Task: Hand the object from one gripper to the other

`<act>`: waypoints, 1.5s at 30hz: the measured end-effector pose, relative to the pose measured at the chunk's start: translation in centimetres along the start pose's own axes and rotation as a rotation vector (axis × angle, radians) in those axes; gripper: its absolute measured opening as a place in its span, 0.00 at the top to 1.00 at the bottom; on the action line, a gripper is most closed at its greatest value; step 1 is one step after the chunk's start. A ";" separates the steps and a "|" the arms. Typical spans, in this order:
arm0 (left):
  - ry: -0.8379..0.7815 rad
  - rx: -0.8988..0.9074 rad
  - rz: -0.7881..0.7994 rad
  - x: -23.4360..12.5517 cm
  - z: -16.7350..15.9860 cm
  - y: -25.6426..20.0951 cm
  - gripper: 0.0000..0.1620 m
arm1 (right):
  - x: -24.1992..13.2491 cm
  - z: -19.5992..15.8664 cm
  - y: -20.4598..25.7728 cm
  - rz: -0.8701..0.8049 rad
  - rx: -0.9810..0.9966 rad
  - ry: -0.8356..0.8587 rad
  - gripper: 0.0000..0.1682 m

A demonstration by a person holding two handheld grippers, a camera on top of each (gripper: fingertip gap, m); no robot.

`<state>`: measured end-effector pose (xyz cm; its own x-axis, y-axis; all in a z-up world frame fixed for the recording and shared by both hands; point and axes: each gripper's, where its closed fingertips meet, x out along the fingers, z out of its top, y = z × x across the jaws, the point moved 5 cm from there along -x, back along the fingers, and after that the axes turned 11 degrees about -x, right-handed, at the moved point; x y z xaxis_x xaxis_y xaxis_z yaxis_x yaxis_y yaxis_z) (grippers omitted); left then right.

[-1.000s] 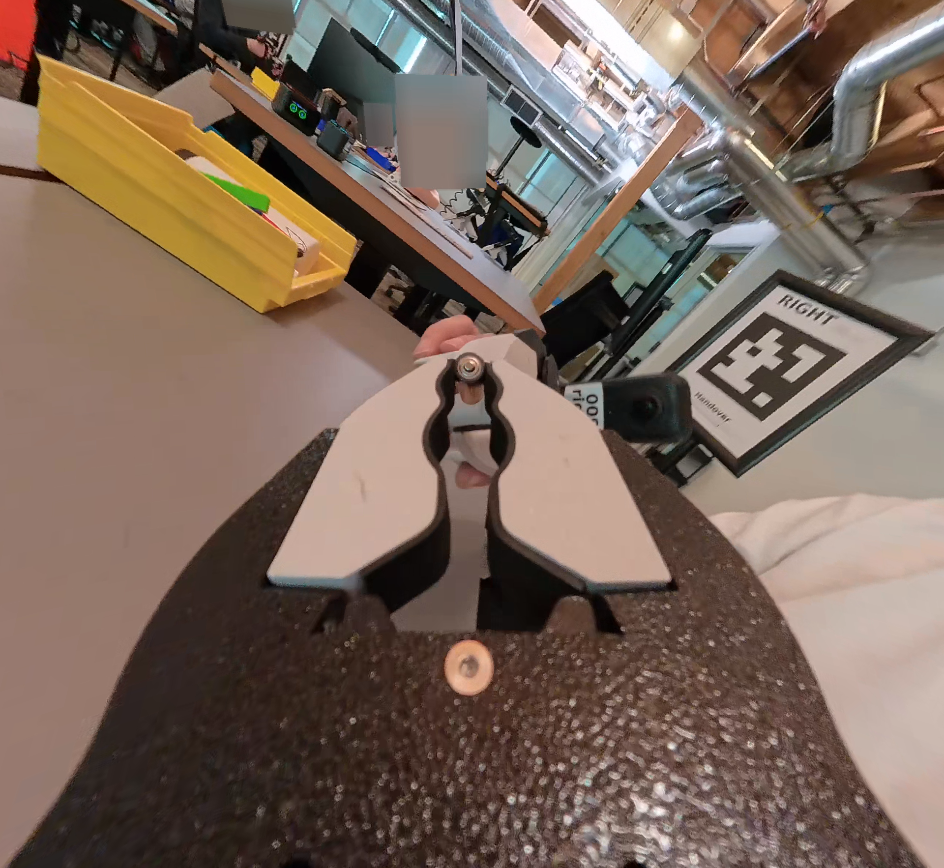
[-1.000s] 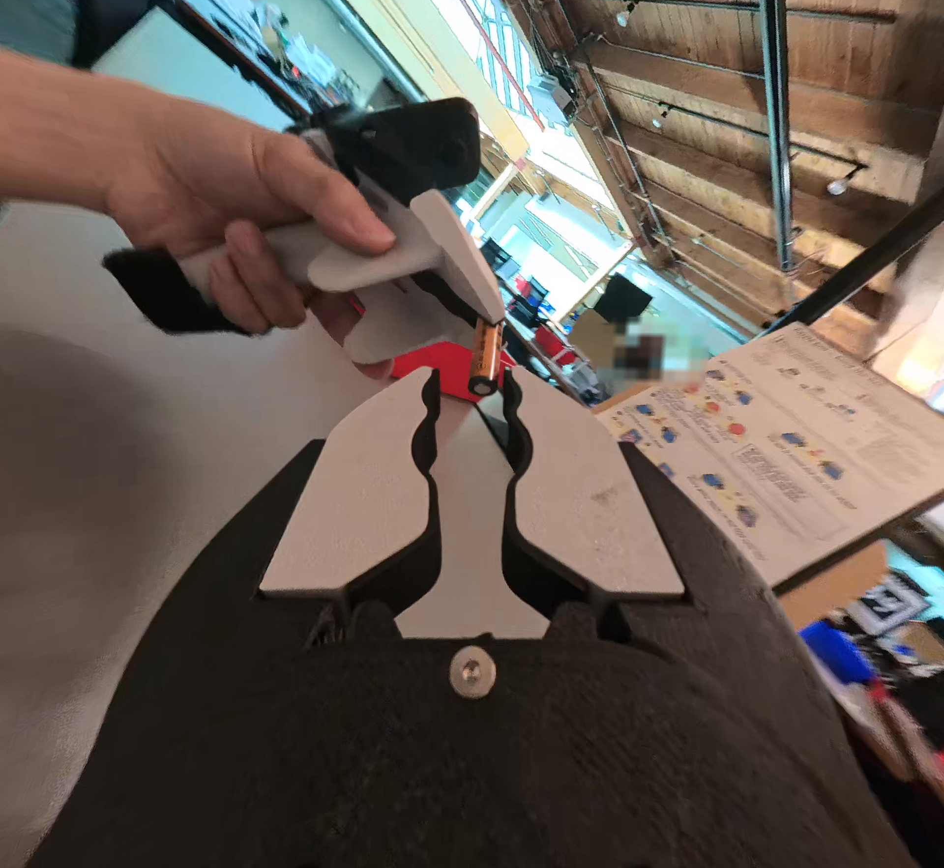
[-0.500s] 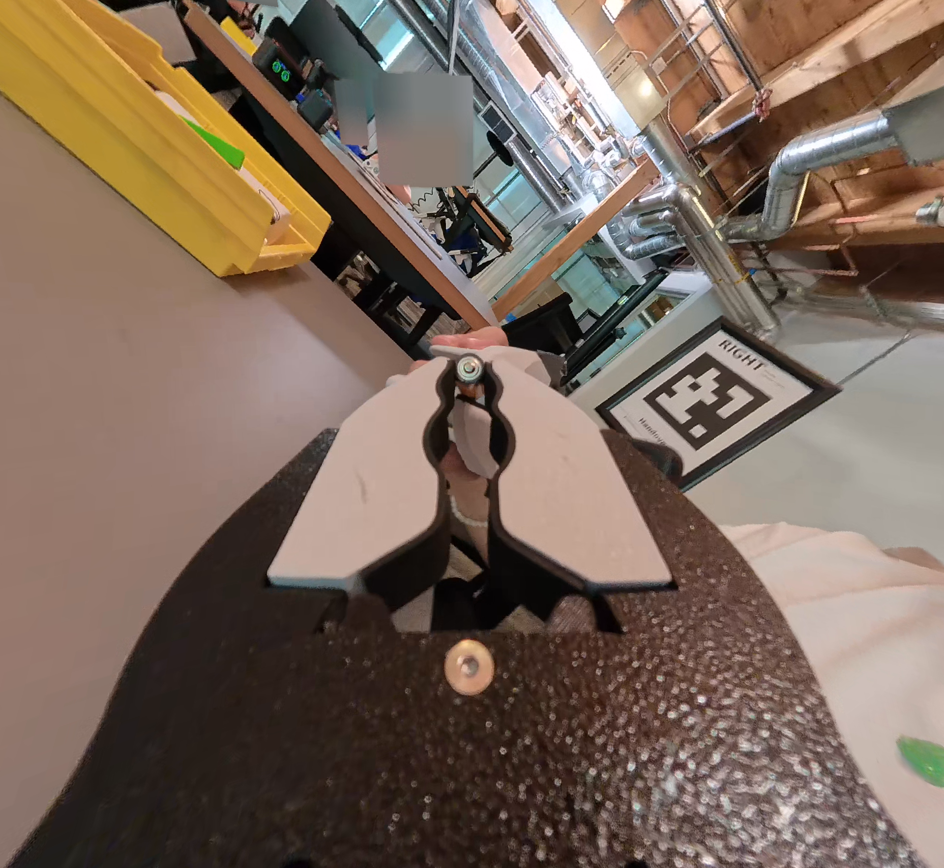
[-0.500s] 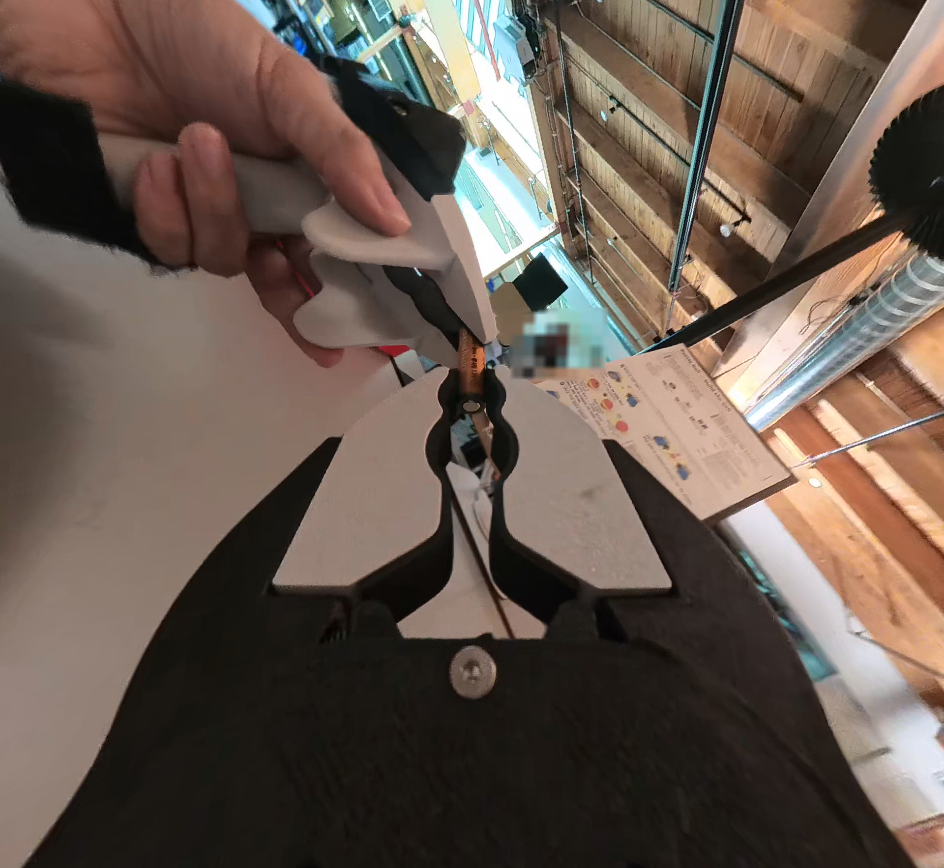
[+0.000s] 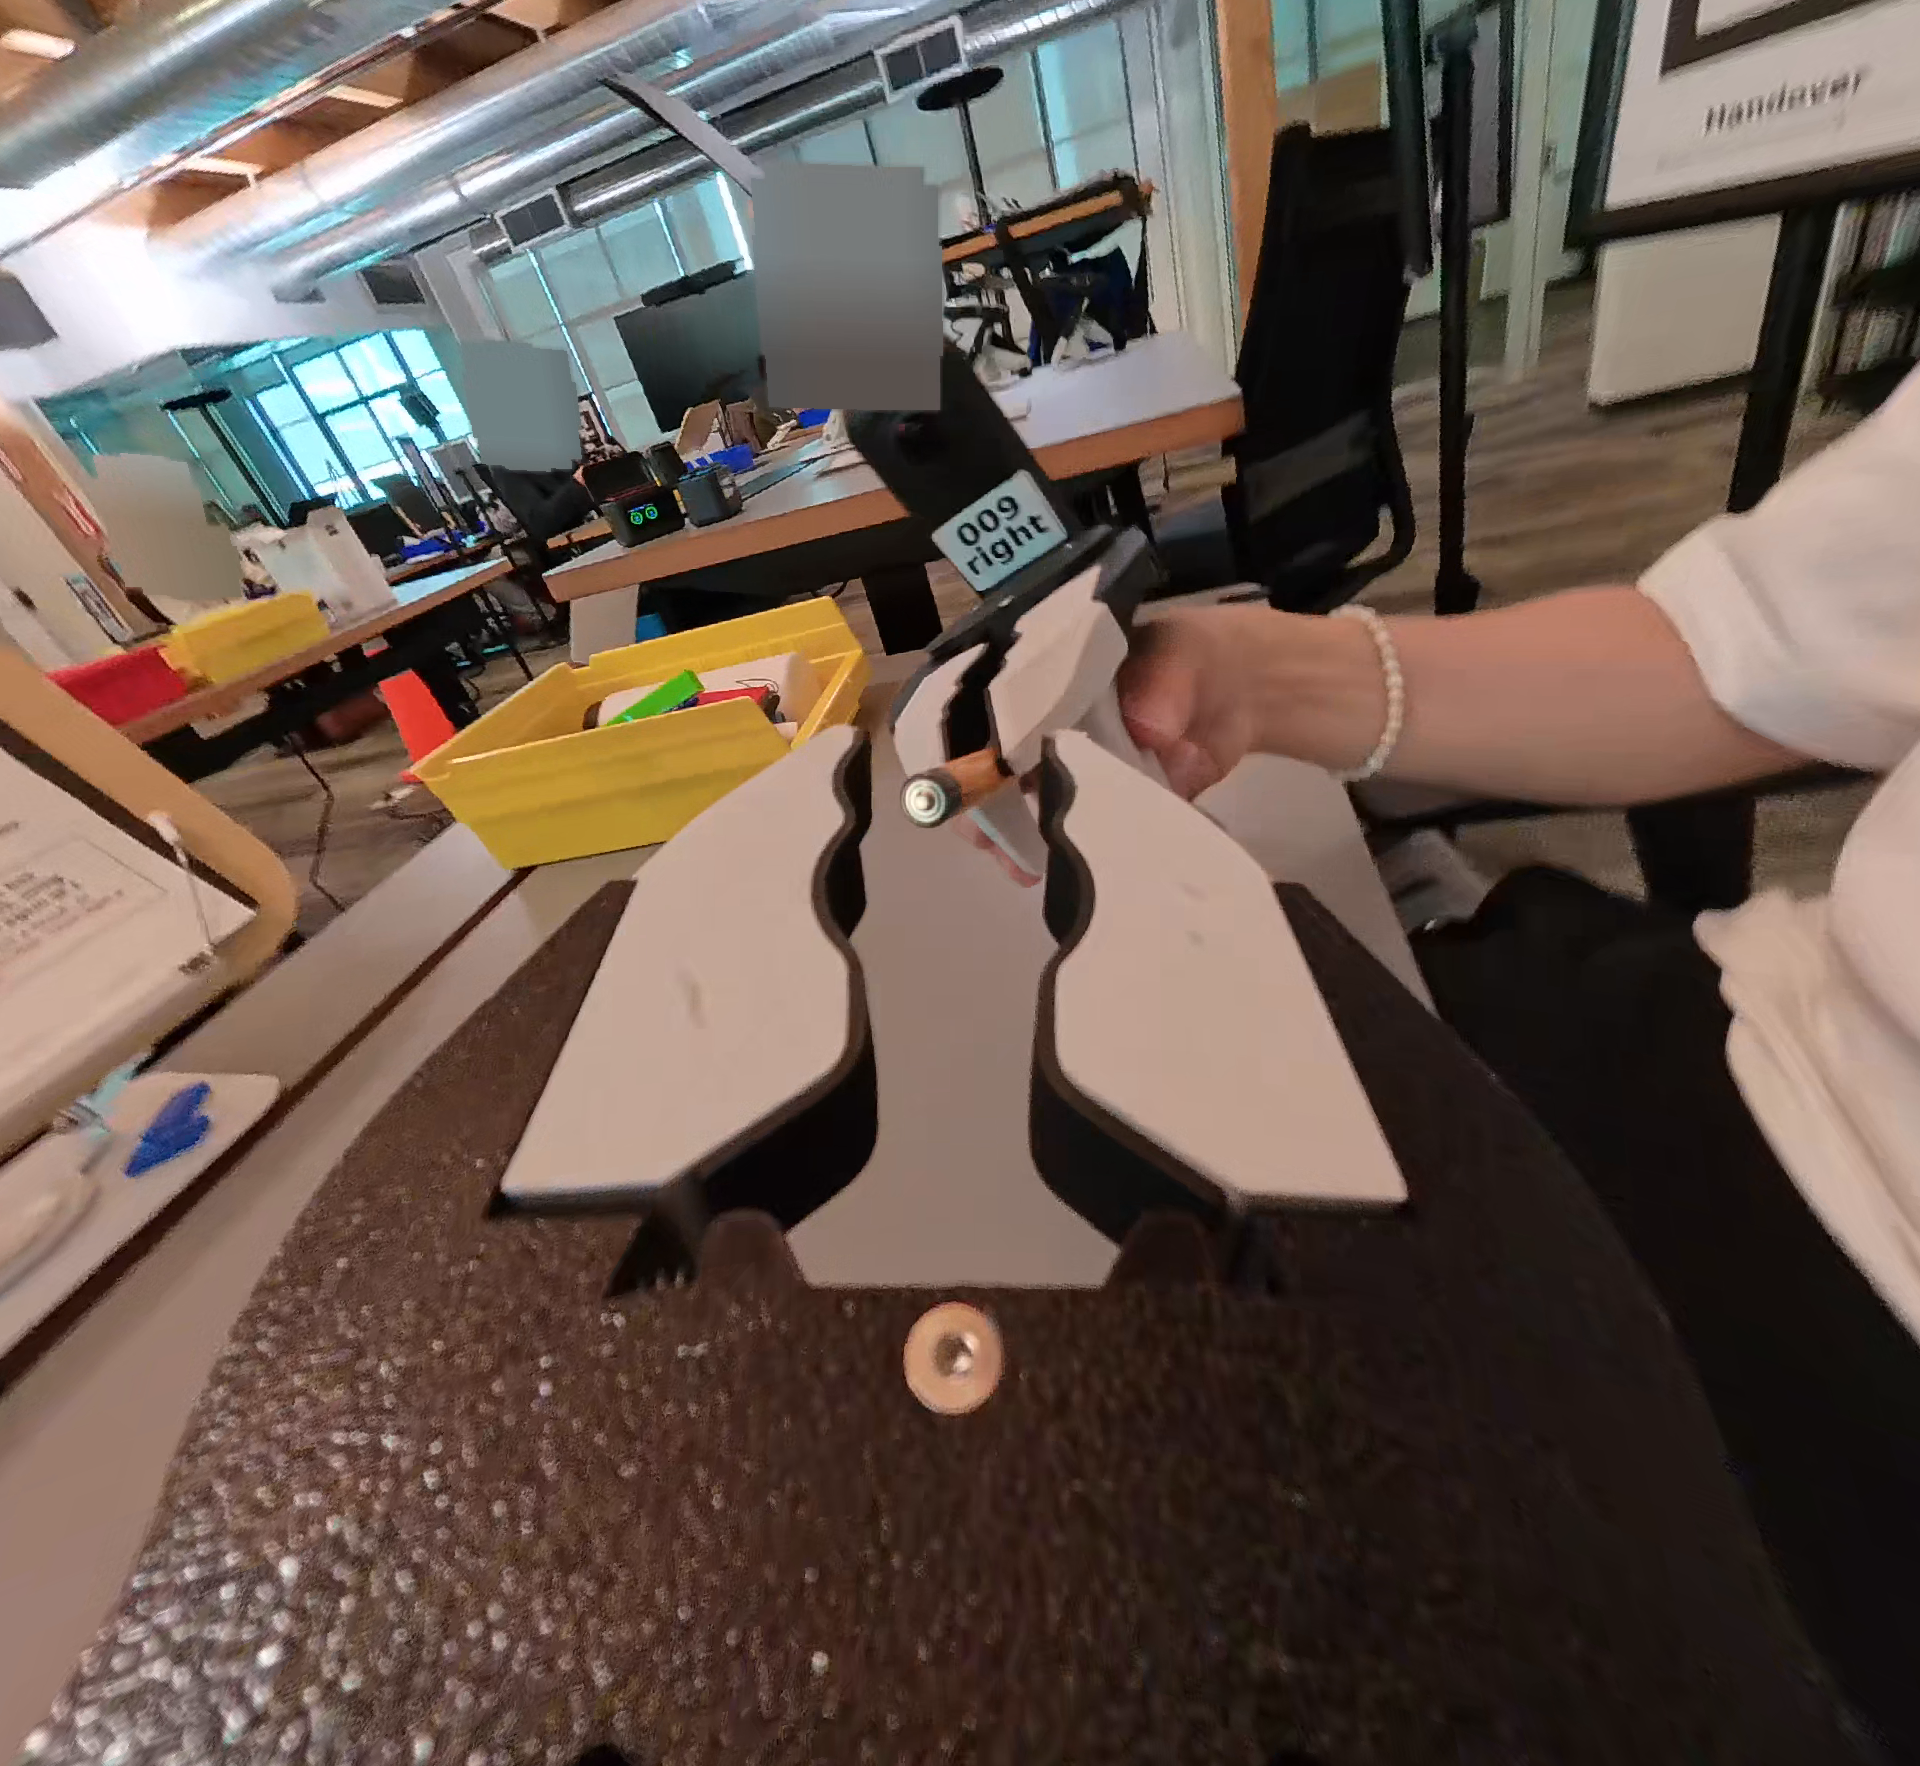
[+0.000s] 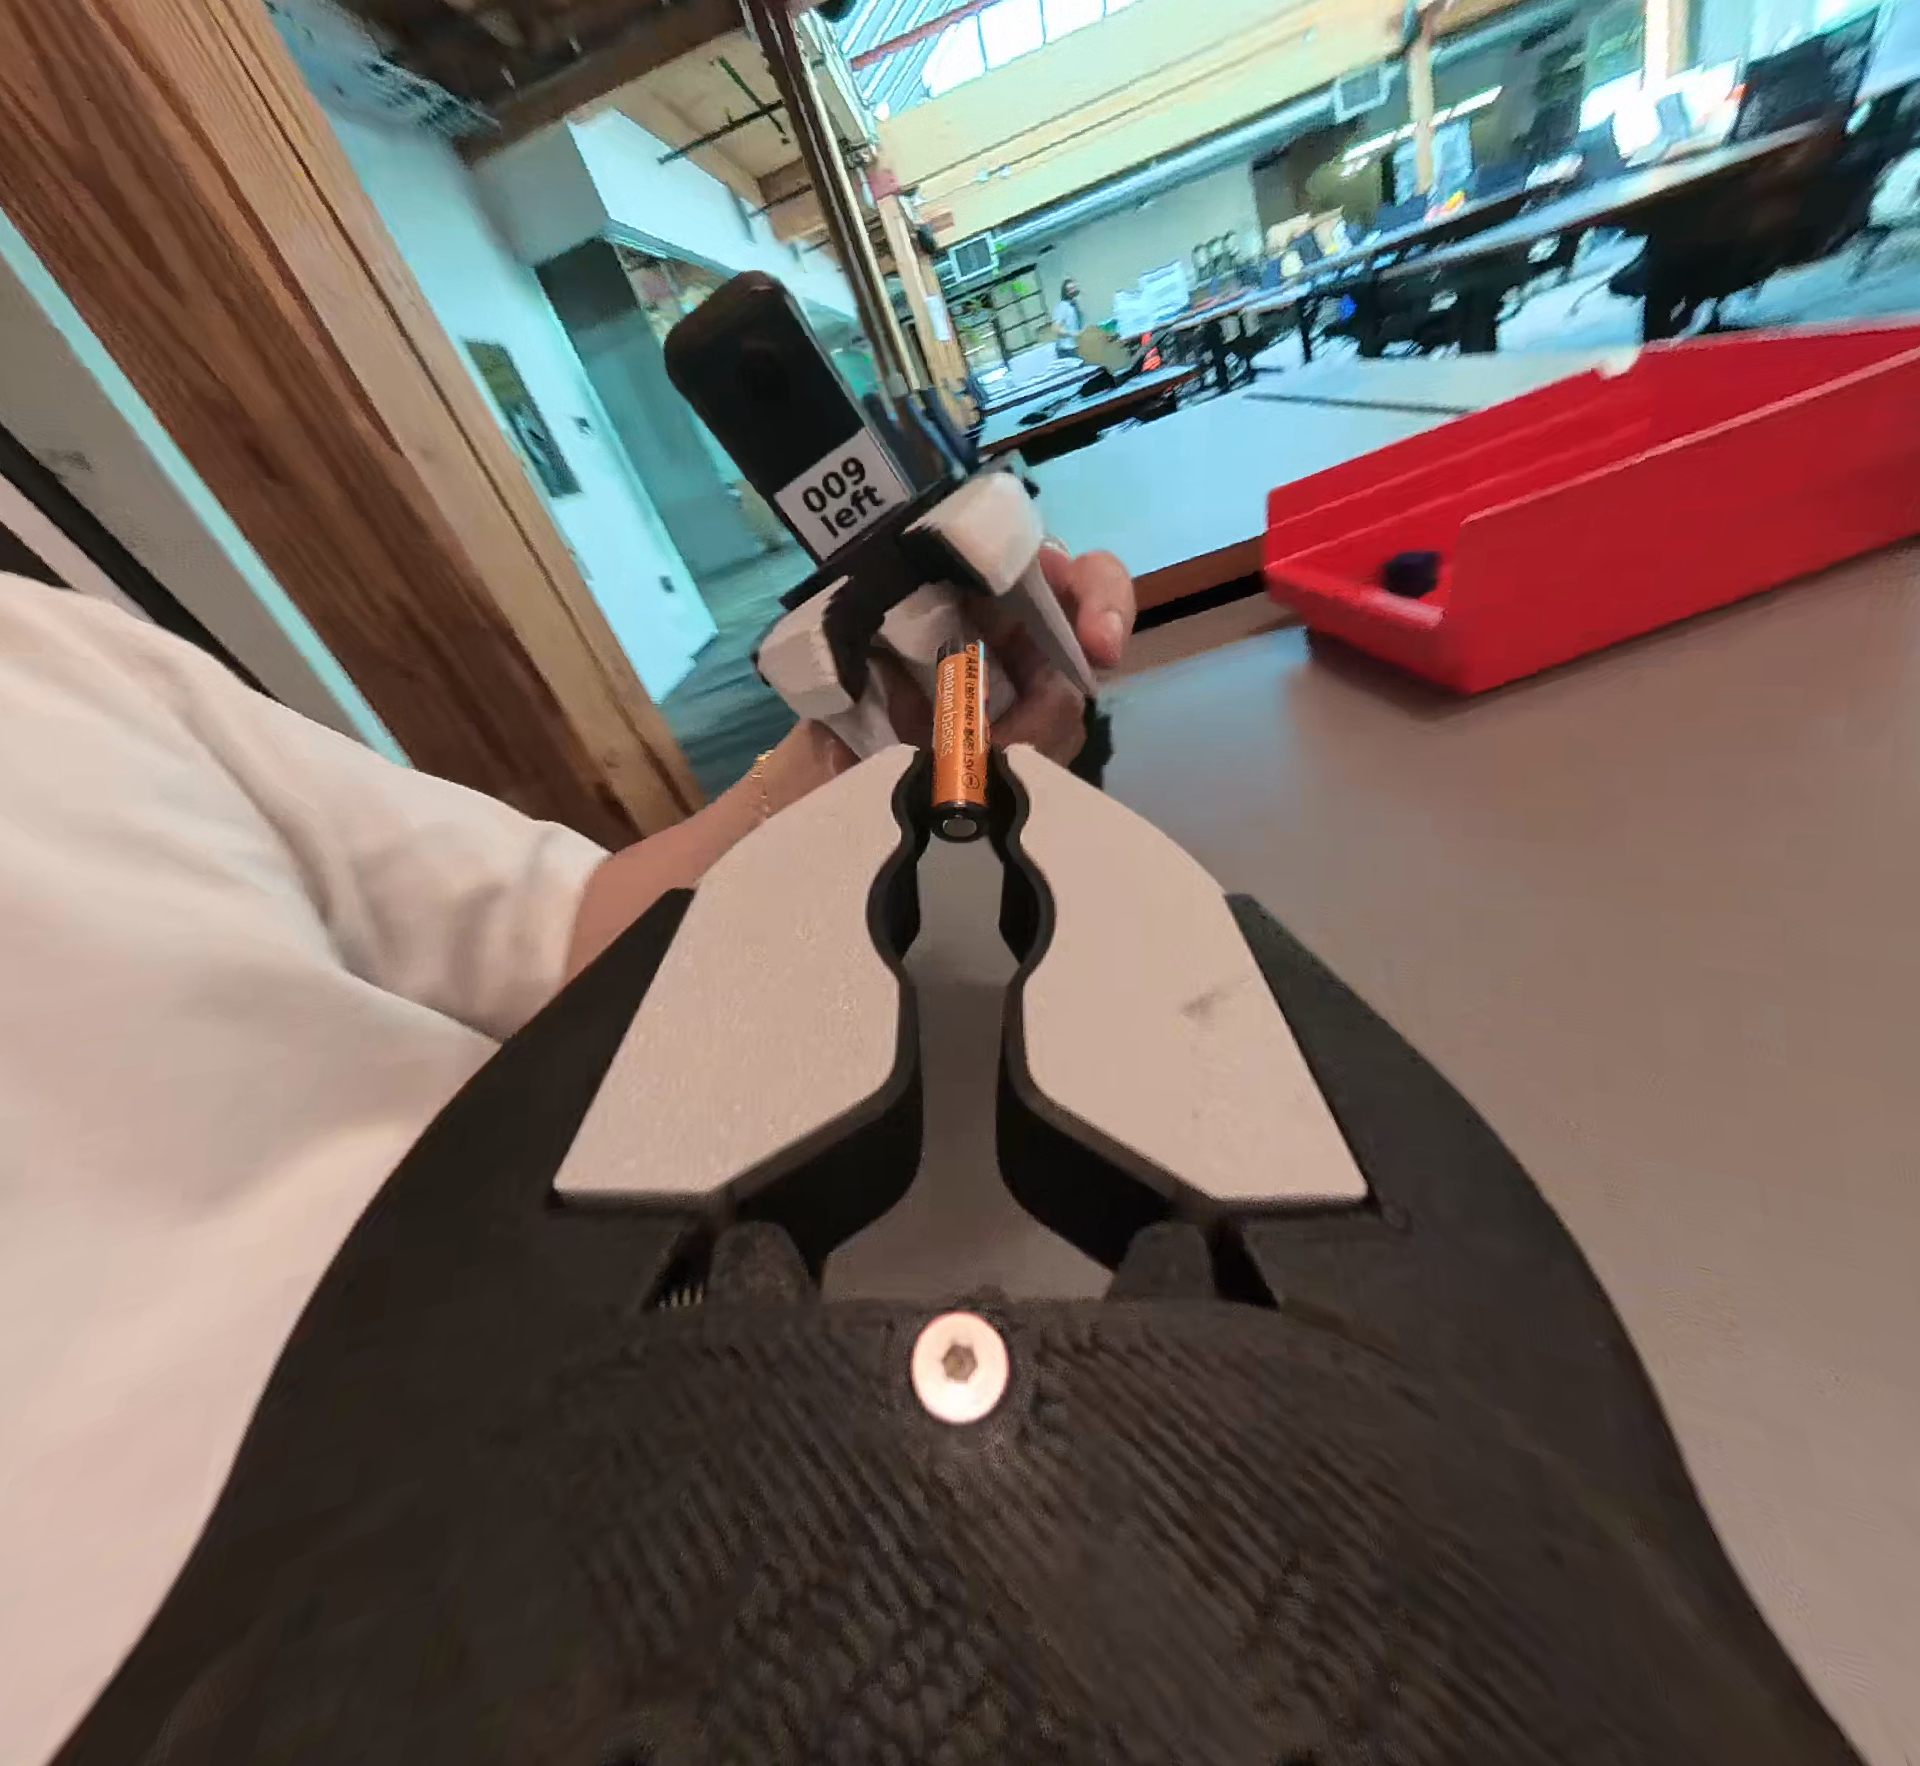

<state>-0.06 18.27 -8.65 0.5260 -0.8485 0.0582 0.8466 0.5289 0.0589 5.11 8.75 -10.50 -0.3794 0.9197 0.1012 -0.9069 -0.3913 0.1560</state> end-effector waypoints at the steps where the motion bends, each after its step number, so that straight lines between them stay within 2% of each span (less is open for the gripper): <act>1: 0.015 0.042 -0.003 -0.1 -0.1 -0.2 0.82 | 0.0 -0.1 0.1 0.028 0.044 0.005 0.94; 5: 0.103 0.181 -0.016 -0.1 -1.0 -0.9 0.85 | 0.2 -0.6 0.4 0.113 0.194 0.028 0.94; 8: 0.149 0.202 -0.004 0.2 -1.6 -0.8 0.87 | 0.3 -1.0 0.3 0.130 0.244 0.042 0.94; 12: 0.177 0.229 0.010 0.3 -1.8 -0.6 0.92 | 0.2 -1.3 0.2 0.129 0.260 0.054 0.94; 15: 0.219 0.215 0.046 0.5 -2.1 -0.2 0.93 | -0.1 -1.2 -0.6 0.045 0.204 0.044 0.93; 19: 0.208 0.092 0.100 0.7 -2.5 0.9 0.94 | -0.8 -0.8 -1.5 -0.112 0.018 0.057 0.87; 24: 0.069 -0.196 0.113 0.9 -1.6 2.0 0.94 | -1.4 0.5 -1.3 -0.229 -0.294 0.004 0.84; 29: 0.006 -0.571 -0.033 1.2 -1.6 2.1 0.94 | -1.7 1.4 -0.5 -0.260 -0.521 -0.054 0.90; 32: 0.007 -0.755 -0.101 1.3 -1.7 2.1 0.94 | -1.5 1.2 0.4 -0.262 -0.755 0.039 0.89; 36: 0.040 -0.887 -0.165 1.2 -1.9 1.9 0.94 | -1.7 0.5 0.7 -0.323 -1.096 0.210 0.83; 39: 0.063 -0.952 -0.201 1.2 -2.3 1.7 0.94 | -1.5 0.5 1.2 -0.342 -1.244 0.242 0.82; 45: 0.130 -1.020 -0.263 1.5 -3.2 1.2 0.94 | -0.8 -0.8 1.4 -0.321 -1.421 0.363 0.93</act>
<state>2.00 17.63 -11.63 0.2704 -0.9612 0.0547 0.5705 0.1142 -0.8133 4.05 7.47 -11.16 0.0344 0.9990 -0.0276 -0.2943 -0.0162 -0.9556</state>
